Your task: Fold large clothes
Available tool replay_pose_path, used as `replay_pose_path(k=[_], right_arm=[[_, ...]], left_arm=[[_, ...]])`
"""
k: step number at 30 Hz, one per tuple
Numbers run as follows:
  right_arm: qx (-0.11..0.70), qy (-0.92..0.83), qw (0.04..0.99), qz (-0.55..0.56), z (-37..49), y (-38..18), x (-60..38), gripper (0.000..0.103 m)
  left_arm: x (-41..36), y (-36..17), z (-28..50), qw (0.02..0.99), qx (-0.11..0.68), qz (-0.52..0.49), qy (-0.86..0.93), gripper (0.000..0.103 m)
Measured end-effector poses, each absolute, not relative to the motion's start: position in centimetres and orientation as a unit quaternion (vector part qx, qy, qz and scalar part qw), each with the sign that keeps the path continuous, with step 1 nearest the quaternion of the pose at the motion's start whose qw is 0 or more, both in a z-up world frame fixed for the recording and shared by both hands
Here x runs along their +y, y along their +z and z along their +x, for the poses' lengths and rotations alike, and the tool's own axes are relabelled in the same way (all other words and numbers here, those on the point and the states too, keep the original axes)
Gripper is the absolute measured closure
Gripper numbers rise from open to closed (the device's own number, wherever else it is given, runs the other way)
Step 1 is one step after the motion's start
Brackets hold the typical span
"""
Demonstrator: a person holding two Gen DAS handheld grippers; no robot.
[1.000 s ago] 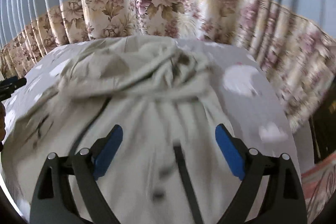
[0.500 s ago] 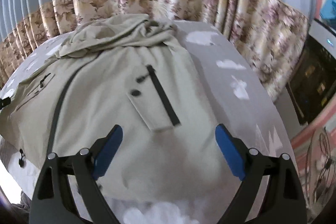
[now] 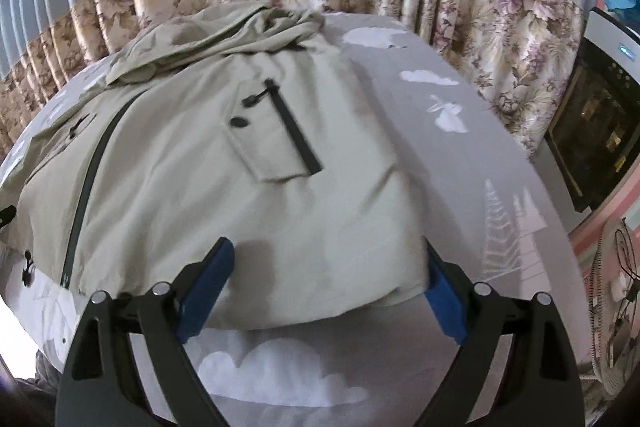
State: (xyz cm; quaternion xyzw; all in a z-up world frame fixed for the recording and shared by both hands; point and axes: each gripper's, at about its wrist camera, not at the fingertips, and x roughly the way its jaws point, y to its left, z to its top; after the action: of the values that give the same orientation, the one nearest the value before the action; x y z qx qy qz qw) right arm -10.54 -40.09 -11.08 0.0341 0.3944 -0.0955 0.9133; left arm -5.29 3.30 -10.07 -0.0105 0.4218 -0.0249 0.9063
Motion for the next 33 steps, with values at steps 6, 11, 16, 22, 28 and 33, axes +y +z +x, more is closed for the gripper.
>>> replay_pose_path(k=[6,11,16,22,28,33], right_arm=[[0.384,-0.088,0.919,0.009,-11.1,-11.1,-38.9,0.064],[0.380,-0.089,0.920,0.032,-11.7,-10.3,-40.1,0.094],[0.366,-0.072,0.926,0.059,-12.2,-8.9,-40.1,0.099],[0.350,-0.003,0.935,0.049,-14.3,-5.3,-36.6,0.099],[0.333,0.025,0.938,0.089,-18.8,-2.2,-35.7,0.099],[0.299,0.025,0.948,0.103,-16.7,0.6,-37.3,0.099]], left_arm=[[1.6,-9.8,-6.2,0.914,0.400,0.002,-0.066,0.041],[1.3,-9.4,-6.0,0.909,0.404,-0.026,-0.098,0.092],[1.8,-8.0,-6.5,0.916,0.384,-0.034,-0.106,0.098],[4.8,-3.6,-7.3,0.928,0.355,-0.050,-0.098,0.098],[7.4,0.4,-10.0,0.927,0.358,-0.049,-0.102,0.098],[7.1,1.9,-7.7,0.932,0.342,-0.033,-0.113,0.097]])
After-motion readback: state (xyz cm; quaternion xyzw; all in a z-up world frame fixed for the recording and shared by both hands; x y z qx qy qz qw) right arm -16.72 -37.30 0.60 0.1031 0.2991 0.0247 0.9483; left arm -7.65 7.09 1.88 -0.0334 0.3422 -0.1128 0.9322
